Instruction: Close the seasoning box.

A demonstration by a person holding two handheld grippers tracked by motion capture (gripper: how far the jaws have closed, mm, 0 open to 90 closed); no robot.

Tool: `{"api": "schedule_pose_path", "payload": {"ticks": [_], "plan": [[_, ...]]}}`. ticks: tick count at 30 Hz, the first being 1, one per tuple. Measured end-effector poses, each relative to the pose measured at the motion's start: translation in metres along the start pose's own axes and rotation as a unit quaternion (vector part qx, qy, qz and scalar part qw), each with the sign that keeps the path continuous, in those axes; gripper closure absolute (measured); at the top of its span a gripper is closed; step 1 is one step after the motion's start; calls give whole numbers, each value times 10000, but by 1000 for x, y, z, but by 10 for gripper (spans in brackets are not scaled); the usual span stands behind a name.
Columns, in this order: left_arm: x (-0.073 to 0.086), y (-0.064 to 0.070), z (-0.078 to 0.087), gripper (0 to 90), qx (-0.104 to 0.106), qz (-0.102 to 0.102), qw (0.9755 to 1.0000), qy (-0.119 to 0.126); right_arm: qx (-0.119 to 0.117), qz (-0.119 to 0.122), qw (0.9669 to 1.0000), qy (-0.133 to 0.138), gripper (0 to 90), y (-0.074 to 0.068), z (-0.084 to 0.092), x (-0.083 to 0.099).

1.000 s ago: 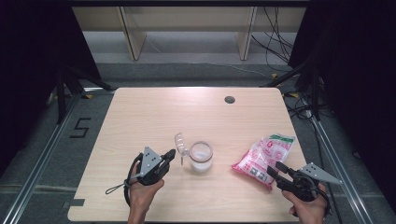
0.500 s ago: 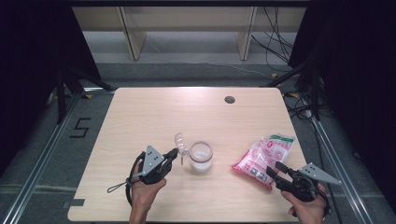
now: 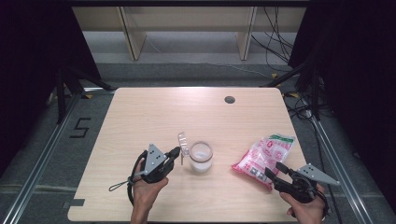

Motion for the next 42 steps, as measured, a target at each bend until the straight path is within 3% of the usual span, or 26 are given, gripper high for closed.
{"api": "schedule_pose_path", "payload": {"ticks": [6, 10, 11, 16, 17, 18, 20, 26, 28, 30, 32, 35, 42], "plan": [[-1, 1, -1, 894, 30, -17, 10000, -12, 78, 53, 9999, -70, 420, 1, 1, 1], [-1, 2, -2, 894, 17, 14, 10000, 11, 25, 312, 9995, -22, 407, 4, 0, 0], [-1, 2, -2, 894, 13, 19, 10000, 19, 62, 235, 9997, -56, 405, 2, 0, 1], [-1, 3, -4, 893, 44, -3, 10000, 8, 38, 321, 9994, -111, 401, 3, 1, 2], [-1, 5, -5, 892, 59, 13, 10000, 3, 73, 174, 9997, -126, 401, 1, 2, 2], [-2, 6, -6, 892, 86, -8, 10000, 15, 51, 339, 9993, -126, 401, 4, 2, 2], [-1, 8, -6, 893, 106, -41, 9999, -22, 47, 381, 9992, -111, 401, 5, 2, 1], [0, 13, -10, 892, 173, 26, 9998, -15, 1, 316, 9995, -68, 400, 5, 3, 1], [1, 16, -11, 888, 238, -11, 9997, -24, 2, 319, 9995, -68, 400, 5, 3, 1], [1, 20, -12, 879, 363, 74, 9993, 6, 7, 267, 9996, -63, 400, 4, 2, 1], [2, 22, -11, 861, 433, 117, 9990, 7, 49, 107, 9999, -42, 399, 2, 3, 1], [4, 24, -10, 797, 476, 193, 9987, -10, 49, 232, 9997, -14, 399, 5, 3, 1], [9, 31, -8, 653, 687, 425, 9967, 0, 41, 192, 9998, 20, 398, 4, 2, 1]]}}
Point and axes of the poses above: each handheld gripper's, and its own axes: z roughly backward along the jaws, x roughly out of its underside, y roughly to its right, the point moved 7 cm from there along -z, roughly forward along the jaws, and after that the axes turned 12 degrees about y, right-handed, at the moved point
